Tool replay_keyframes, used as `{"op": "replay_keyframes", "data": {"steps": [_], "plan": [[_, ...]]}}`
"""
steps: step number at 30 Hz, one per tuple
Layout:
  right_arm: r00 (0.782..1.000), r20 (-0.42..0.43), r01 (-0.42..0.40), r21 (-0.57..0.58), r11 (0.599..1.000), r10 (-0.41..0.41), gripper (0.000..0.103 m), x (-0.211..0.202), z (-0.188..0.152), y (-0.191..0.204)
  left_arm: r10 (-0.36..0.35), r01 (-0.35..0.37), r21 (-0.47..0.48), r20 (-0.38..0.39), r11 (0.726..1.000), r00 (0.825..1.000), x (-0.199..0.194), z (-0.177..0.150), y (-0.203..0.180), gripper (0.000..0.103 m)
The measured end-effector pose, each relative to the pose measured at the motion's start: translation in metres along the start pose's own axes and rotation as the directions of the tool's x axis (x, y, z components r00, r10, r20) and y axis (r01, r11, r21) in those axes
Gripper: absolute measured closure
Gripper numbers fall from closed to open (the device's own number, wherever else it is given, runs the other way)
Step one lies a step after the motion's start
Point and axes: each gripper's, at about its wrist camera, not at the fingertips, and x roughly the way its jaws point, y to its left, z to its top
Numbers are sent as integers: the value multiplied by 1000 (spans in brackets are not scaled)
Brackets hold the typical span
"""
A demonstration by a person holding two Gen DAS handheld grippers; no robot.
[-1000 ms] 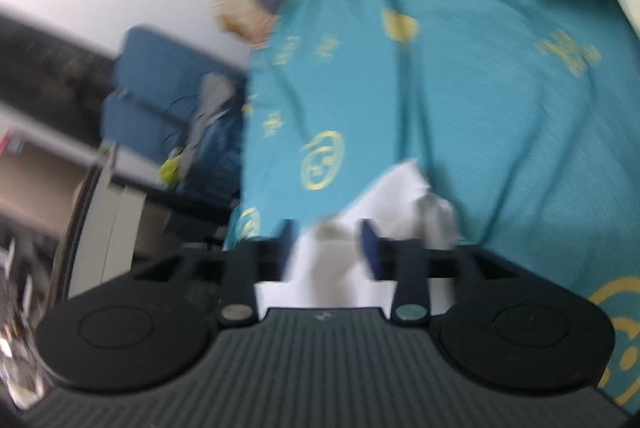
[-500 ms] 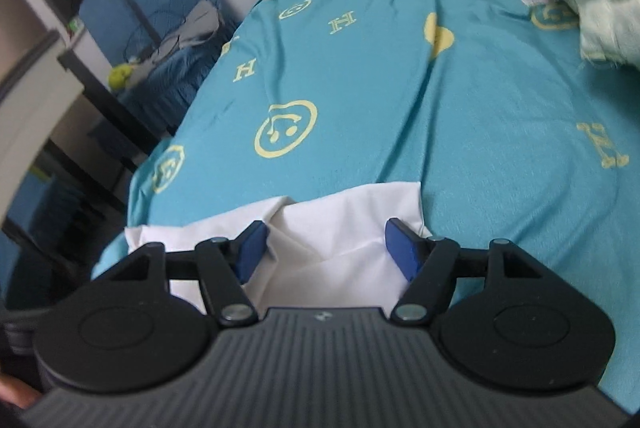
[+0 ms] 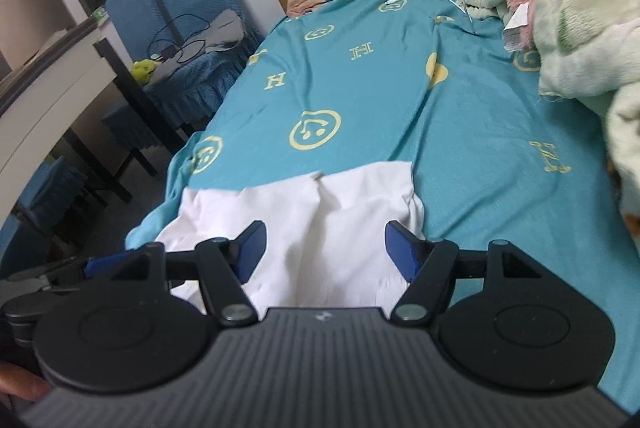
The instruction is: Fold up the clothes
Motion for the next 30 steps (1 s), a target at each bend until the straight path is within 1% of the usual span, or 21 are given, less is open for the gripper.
{"op": "replay_keyframes", "data": {"steps": [4,8,13,18,22,27,30], "plan": [[1000,-16,10,-12,1000,-10,34,-8,-9,5,8,-7,19,-17,1000,1000,-5,-13,-10,25],[998,-51,45,-51,998,-47,35,6,-18,5,5,-4,13,-44,1000,999,7,-19,-8,24],[994,-89,67,-43,997,-71,36,28,-26,-3,-7,7,2,-75,1000,997,21,-26,-3,24],[991,-99,81,-59,995,-87,35,32,-31,0,1,0,14,-83,1000,997,27,-28,-4,24],[991,-96,87,-56,995,-92,36,25,-29,0,1,-2,-7,-71,1000,997,15,-27,-2,25],[994,-67,80,-53,995,-83,35,-3,-32,6,8,-9,-42,-31,999,999,-17,-31,-2,25],[996,-51,68,-65,996,-72,35,-19,-37,13,10,-10,-40,-1,999,1000,-36,-32,-5,25]]}}
